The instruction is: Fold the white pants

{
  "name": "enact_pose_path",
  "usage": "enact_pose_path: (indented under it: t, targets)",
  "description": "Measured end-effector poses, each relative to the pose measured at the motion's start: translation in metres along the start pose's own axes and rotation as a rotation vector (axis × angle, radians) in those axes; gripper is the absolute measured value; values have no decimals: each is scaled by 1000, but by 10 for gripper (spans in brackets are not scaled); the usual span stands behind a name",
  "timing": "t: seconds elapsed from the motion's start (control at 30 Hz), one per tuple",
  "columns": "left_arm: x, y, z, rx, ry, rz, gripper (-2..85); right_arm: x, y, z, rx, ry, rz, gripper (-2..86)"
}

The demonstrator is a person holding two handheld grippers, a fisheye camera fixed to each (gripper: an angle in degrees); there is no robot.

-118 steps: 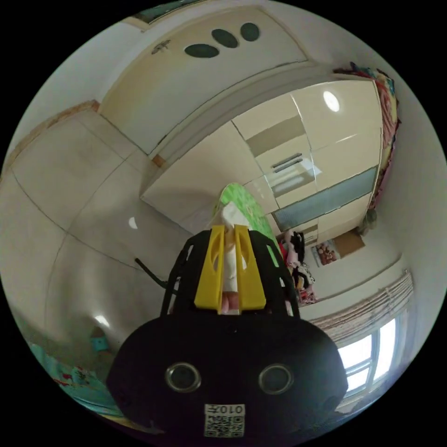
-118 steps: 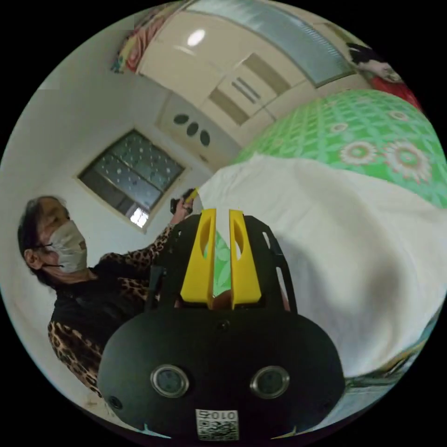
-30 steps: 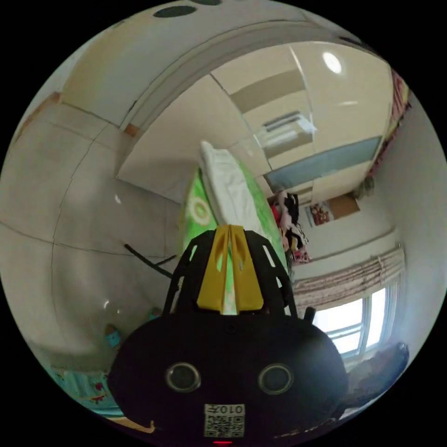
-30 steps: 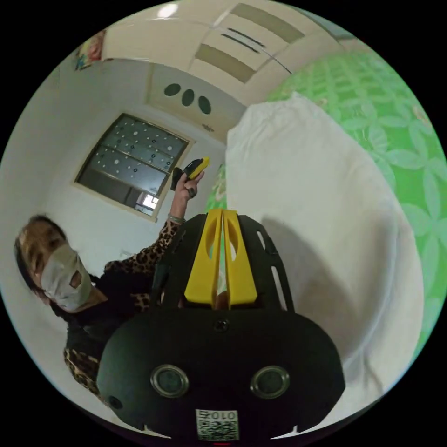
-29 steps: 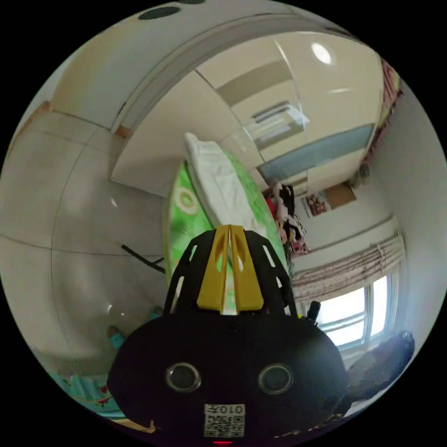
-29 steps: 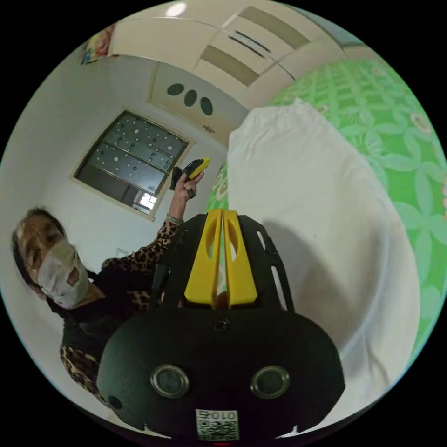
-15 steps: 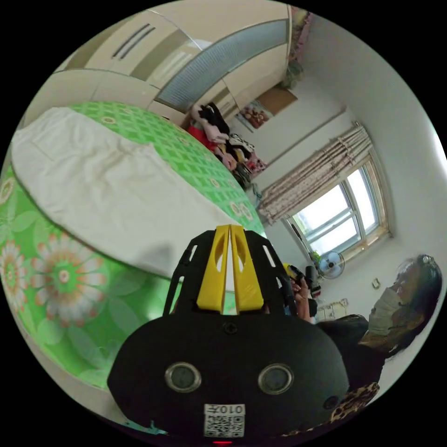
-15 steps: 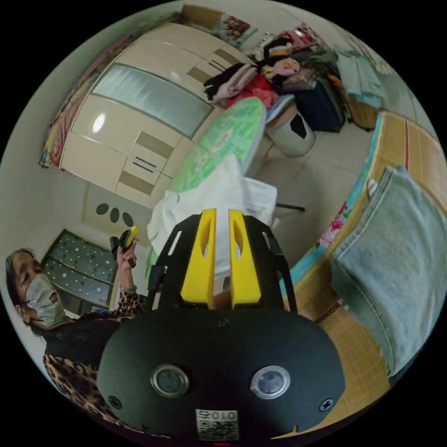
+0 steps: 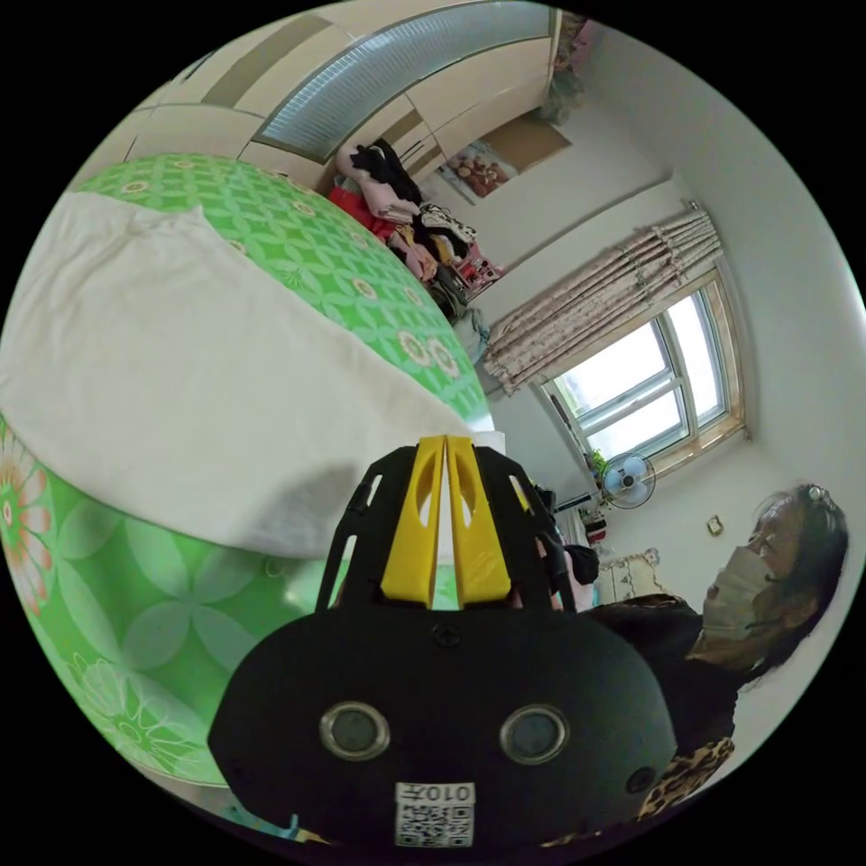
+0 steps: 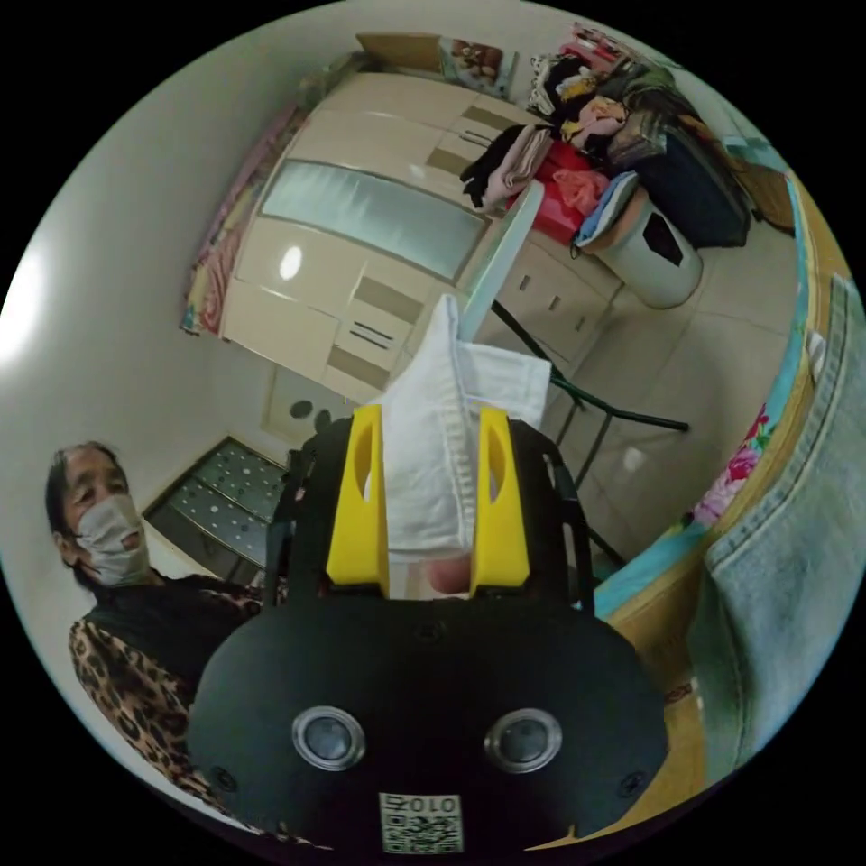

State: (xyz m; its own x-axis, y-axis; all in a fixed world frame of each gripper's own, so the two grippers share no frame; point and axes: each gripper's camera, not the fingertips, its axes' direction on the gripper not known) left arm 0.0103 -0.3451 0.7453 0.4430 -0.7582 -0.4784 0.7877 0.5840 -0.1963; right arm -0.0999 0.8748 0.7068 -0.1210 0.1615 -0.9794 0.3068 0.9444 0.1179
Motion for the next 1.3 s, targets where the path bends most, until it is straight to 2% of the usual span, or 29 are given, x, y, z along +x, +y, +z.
enact_pose_path:
  t: [0.23, 0.33, 0.43, 0.5, 0.57, 0.6, 0.63, 0.7, 0.8, 0.97, 1.1, 1.2, 1.3]
  targets:
    - [4, 15, 12, -15, 14, -14, -2, -58, -18, 14, -41, 151, -75, 60]
    - [4, 25, 8, -4, -14, 0, -2, -98, -12, -15, 6, 114, -177, 51]
    - [-5, 31, 4, 20, -35, -19, -2, -146, -2, -46, 55, -69, -329, 46]
    - [-15, 33, 4, 30, -34, -44, -2, -180, 4, -59, 78, -14, -417, 43]
    - [-24, 33, 7, 22, -41, -71, -2, -177, -6, -64, 44, 222, -277, 41]
    - [-31, 34, 9, 16, -31, -91, -2, -167, -9, -63, 23, 265, -218, 40]
    - [-34, 35, 10, 16, -23, -99, -2, -145, -10, -60, -15, 260, -120, 41]
    - [-42, 41, 13, 23, 8, -123, -2, -124, -6, -54, -22, 187, -63, 42]
    - [-46, 47, 15, 29, 18, -134, -2, -95, -4, -50, -9, 226, 62, 44]
    - [-34, 53, 19, 17, 29, -106, -1, -57, -7, -51, 4, 161, 266, 63]
    - [2, 57, 32, -34, 35, 0, -1, -64, 3, -41, -97, 214, 234, 86]
    - [40, 61, 52, -111, -23, 157, -1, -76, 17, -25, -182, 57, 216, 98]
    - [66, 68, 72, -182, -76, 210, -1, -85, 27, -1, -241, -139, 247, 111]
